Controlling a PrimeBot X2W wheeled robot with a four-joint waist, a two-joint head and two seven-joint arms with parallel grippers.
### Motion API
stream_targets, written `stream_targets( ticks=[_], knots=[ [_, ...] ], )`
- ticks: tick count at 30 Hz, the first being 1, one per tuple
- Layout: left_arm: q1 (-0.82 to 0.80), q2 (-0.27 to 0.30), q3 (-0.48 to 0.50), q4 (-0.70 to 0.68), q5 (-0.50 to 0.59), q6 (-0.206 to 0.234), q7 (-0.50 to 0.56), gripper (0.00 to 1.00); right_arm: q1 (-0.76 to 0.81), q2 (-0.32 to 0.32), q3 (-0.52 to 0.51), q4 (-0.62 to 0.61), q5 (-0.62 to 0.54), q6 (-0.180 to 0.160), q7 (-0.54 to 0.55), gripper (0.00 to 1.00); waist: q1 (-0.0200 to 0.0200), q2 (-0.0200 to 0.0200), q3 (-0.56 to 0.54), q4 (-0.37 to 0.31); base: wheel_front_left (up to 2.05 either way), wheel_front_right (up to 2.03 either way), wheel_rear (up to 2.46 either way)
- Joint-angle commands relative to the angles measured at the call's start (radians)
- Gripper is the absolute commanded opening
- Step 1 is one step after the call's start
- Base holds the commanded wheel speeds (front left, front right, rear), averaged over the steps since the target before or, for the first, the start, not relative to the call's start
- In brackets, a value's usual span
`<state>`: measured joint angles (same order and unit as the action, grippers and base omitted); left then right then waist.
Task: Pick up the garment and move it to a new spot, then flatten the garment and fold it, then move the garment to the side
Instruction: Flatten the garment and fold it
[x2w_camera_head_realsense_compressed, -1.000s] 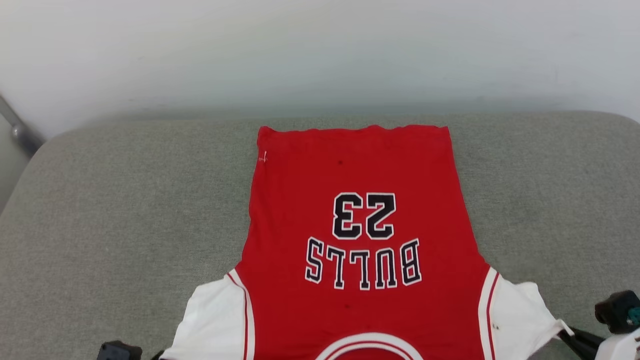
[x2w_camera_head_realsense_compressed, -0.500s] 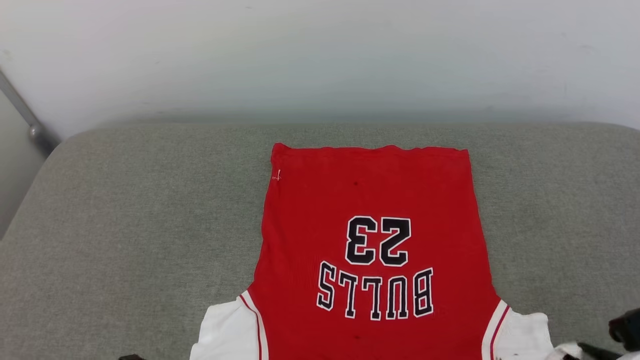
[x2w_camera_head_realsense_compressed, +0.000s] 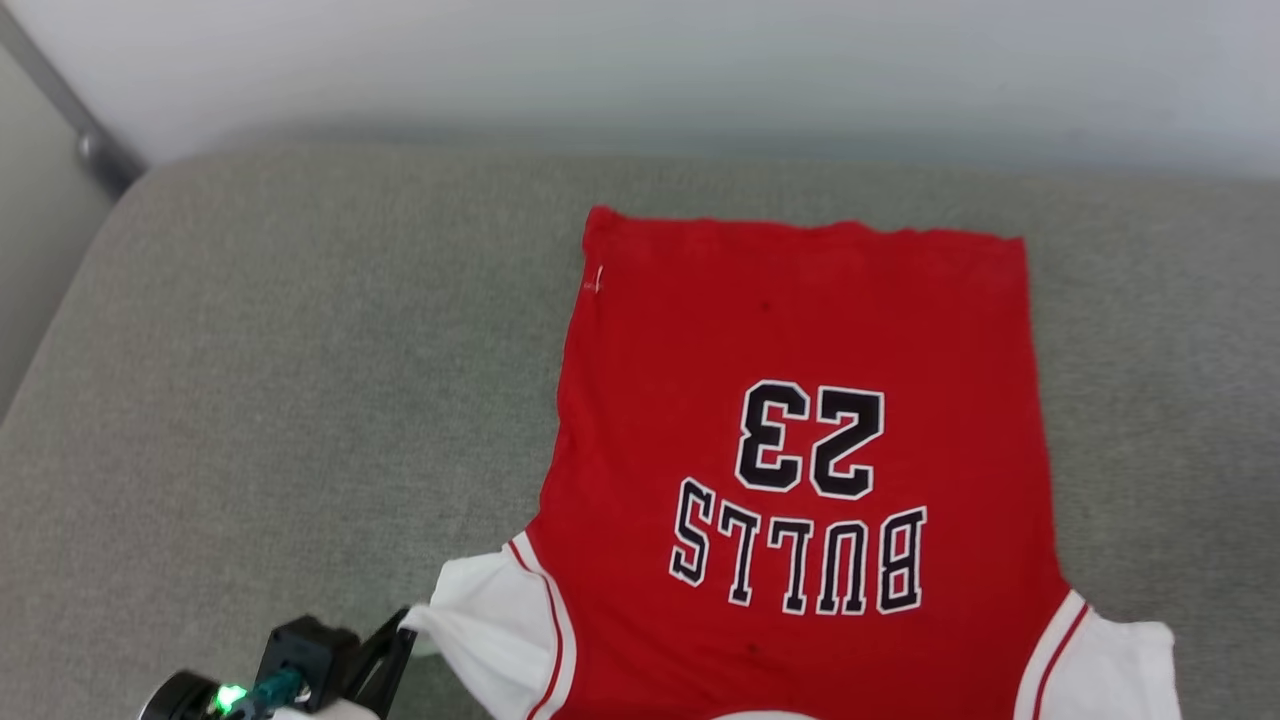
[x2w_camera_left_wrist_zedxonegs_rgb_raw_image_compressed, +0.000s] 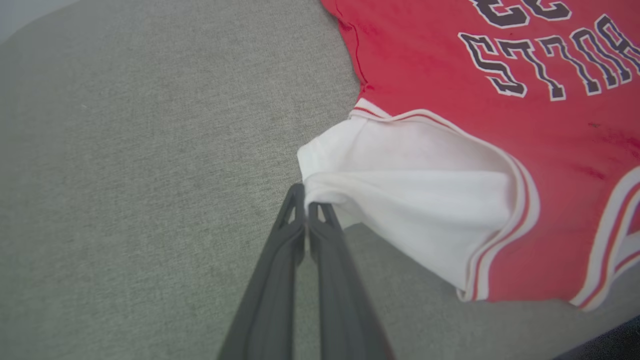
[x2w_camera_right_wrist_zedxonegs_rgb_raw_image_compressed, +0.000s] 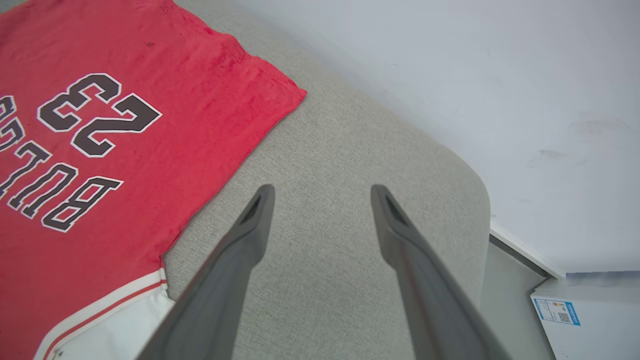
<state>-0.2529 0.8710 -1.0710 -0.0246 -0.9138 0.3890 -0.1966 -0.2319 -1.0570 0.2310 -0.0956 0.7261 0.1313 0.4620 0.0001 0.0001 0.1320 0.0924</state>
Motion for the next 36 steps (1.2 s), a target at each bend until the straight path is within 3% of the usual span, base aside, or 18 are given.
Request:
stream_targets(
  ticks=[1,6,14,18,23,34,35,36],
  knots=[
    [-0.028,-0.015,0.009,-0.009,0.012,0.007,-0.008,0.0,-0.075,-0.028,0.012,-0.013,0.043,-0.001,0.074,1.0,-0.0001,-0.0001,0.097,0.054,0.0,0.0,0.0],
    [-0.091,-0.041,0.031,-0.03,0.051,0.017,-0.024,0.0,-0.327,-0.073,0.063,-0.01,0.144,-0.001,0.346,1.0,-0.0001,-0.0001,0.225,0.102,0.0,0.0,0.0],
    [-0.161,-0.069,0.067,-0.073,0.104,0.031,-0.048,0.0,-0.727,0.025,0.154,0.083,0.092,-0.001,0.723,1.0,-0.0001,-0.0001,0.412,0.169,0.0,0.0,0.0],
    [-0.189,-0.091,0.072,-0.083,0.131,0.027,-0.053,0.0,-0.844,0.083,0.182,0.159,0.034,-0.001,0.846,1.0,-0.0001,-0.0001,0.479,0.2,0.0,0.0,0.0],
    [-0.208,-0.124,0.083,-0.084,0.154,0.028,-0.055,0.0,-0.879,0.13,0.187,0.248,-0.012,-0.001,0.894,1.0,-0.0001,-0.0001,0.536,0.228,0.0,0.0,0.0],
    [-0.207,-0.149,0.098,-0.073,0.173,0.022,-0.054,0.0,-0.715,0.177,0.209,0.298,0.008,-0.001,0.865,1.0,-0.0001,-0.0001,0.555,0.234,0.0,0.0,0.0],
    [-0.205,-0.148,0.101,-0.071,0.172,0.021,-0.055,0.0,-0.717,0.175,0.21,0.29,0.007,-0.001,0.858,0.02,-0.0001,-0.0001,0.552,0.232,0.0,0.0,0.0],
    [-0.202,-0.148,0.102,-0.067,0.173,0.018,-0.055,0.0,-0.72,0.177,0.209,0.283,0.007,-0.001,0.854,0.0,-0.0001,-0.0001,0.544,0.228,0.0,0.0,0.0]
  ],
)
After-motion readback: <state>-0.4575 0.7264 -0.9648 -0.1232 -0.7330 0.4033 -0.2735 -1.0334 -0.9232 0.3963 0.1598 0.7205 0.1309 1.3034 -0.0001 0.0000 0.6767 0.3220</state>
